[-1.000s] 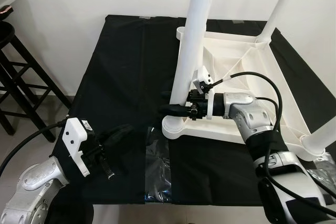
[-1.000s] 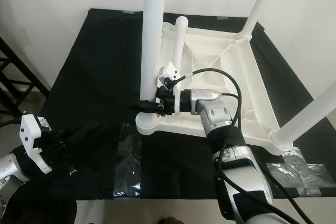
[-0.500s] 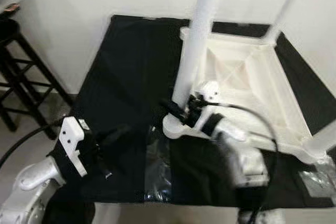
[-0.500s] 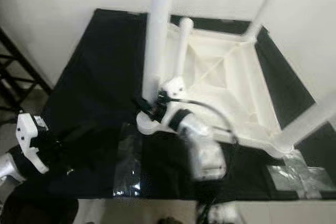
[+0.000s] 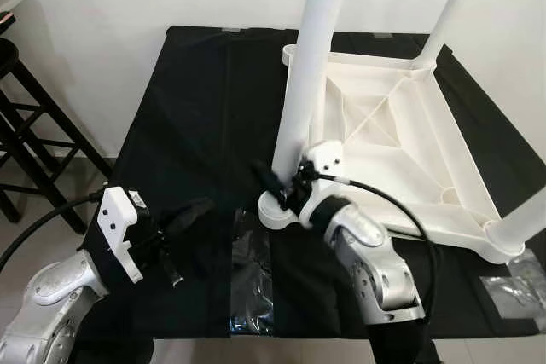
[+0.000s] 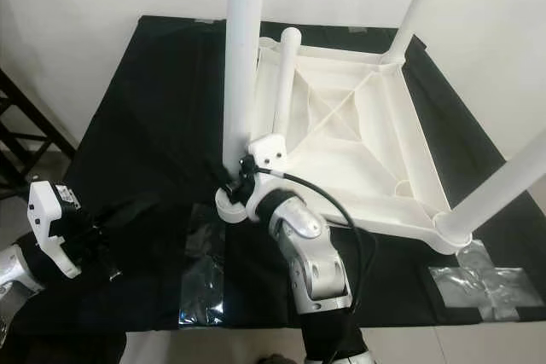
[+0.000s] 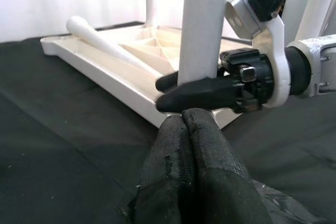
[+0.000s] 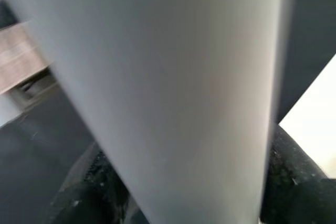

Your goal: Building children table

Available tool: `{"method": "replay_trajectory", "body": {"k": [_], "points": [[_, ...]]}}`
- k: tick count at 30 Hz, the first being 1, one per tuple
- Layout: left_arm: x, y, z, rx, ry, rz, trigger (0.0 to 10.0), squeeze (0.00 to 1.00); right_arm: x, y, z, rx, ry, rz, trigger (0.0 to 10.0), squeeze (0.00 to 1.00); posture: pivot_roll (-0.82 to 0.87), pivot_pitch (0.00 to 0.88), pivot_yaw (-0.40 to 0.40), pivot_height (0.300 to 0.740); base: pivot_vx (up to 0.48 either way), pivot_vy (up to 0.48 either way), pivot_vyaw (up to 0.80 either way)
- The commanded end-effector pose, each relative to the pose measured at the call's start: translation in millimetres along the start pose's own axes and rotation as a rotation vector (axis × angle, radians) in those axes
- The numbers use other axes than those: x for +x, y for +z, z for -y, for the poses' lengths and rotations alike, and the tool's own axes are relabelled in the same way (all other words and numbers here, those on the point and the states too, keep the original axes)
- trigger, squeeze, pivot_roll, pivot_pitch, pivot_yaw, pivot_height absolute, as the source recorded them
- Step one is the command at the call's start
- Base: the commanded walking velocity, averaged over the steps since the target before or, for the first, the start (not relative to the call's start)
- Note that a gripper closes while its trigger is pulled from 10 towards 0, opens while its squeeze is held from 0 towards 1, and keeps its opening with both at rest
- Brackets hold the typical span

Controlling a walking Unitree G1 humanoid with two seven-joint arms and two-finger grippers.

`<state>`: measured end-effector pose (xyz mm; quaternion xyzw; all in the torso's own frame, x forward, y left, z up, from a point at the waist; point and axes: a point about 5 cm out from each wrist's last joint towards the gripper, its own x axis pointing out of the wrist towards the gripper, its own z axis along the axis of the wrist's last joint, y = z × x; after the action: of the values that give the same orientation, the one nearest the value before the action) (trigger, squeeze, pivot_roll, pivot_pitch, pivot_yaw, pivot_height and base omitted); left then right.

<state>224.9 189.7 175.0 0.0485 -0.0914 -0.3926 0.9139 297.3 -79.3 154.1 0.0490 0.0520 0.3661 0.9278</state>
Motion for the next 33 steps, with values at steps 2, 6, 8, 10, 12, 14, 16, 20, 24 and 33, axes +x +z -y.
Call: {"method": "replay_trajectory", "body": {"k": [2,6,8,10,12,14,16,20,24,33], "points": [[-1.4,-5,1.6,-0.01,-0.005,-0.023,10.0,0.0,1.9,5,-3.8,0.007,0.073,0.004,10.0,1.0,0.05,0.133,-0.054,0.74,0.0,0.0,0.0],[-0.6,-6,2.7,-0.012,-0.006,-0.022,10.0,0.0,-2.7,39,23.9,-0.135,0.35,0.014,10.0,0.0,0.08,0.118,-0.058,0.74,0.0,0.0,0.0],[-0.6,-6,2.8,-0.013,-0.005,-0.023,10.0,0.0,-6.8,47,32.5,-0.173,0.459,-0.003,10.0,0.0,0.08,0.115,-0.058,0.74,0.0,0.0,0.0],[-0.6,-7,2.9,-0.012,-0.007,-0.026,10.0,0.0,-13.9,52,48.8,-0.205,0.62,-0.094,10.0,0.0,0.08,0.115,-0.058,0.74,0.0,0.0,0.0],[-1.0,-7,3.3,-0.013,-0.007,-0.027,10.0,0.0,-15.1,54,53.8,-0.211,0.652,-0.123,10.0,0.0,0.1,0.11,-0.061,0.74,0.0,0.0,0.0],[-1.0,-7,3.3,-0.013,-0.007,-0.027,10.0,0.0,-15.1,54,53.8,-0.211,0.652,-0.123,10.0,0.0,0.1,0.11,-0.061,0.74,0.0,0.0,0.0],[-1.3,-7,3.6,-0.014,-0.007,-0.028,10.0,0.0,-12.8,58,59.4,-0.203,0.65,-0.133,10.0,0.0,0.1,0.11,-0.061,0.74,0.0,0.0,0.0],[-2.7,-8,5.4,-0.017,-0.009,-0.033,10.0,0.0,-5.8,73,75.2,-0.146,0.635,-0.114,1.8,0.0,0.12,0.109,-0.06,0.74,0.0,0.0,0.0],[-2.8,-8,5.9,-0.018,-0.01,-0.034,10.0,0.0,-6.0,76,80.4,-0.126,0.651,-0.112,0.4,0.0,0.12,0.109,-0.06,0.74,0.0,0.0,0.0],[-2.0,-6,5.8,-0.018,-0.01,-0.029,10.0,0.0,-19.6,67,87.4,-0.153,0.687,-0.117,0.0,0.0,0.11,0.124,-0.055,0.74,0.0,0.0,0.0]]}}
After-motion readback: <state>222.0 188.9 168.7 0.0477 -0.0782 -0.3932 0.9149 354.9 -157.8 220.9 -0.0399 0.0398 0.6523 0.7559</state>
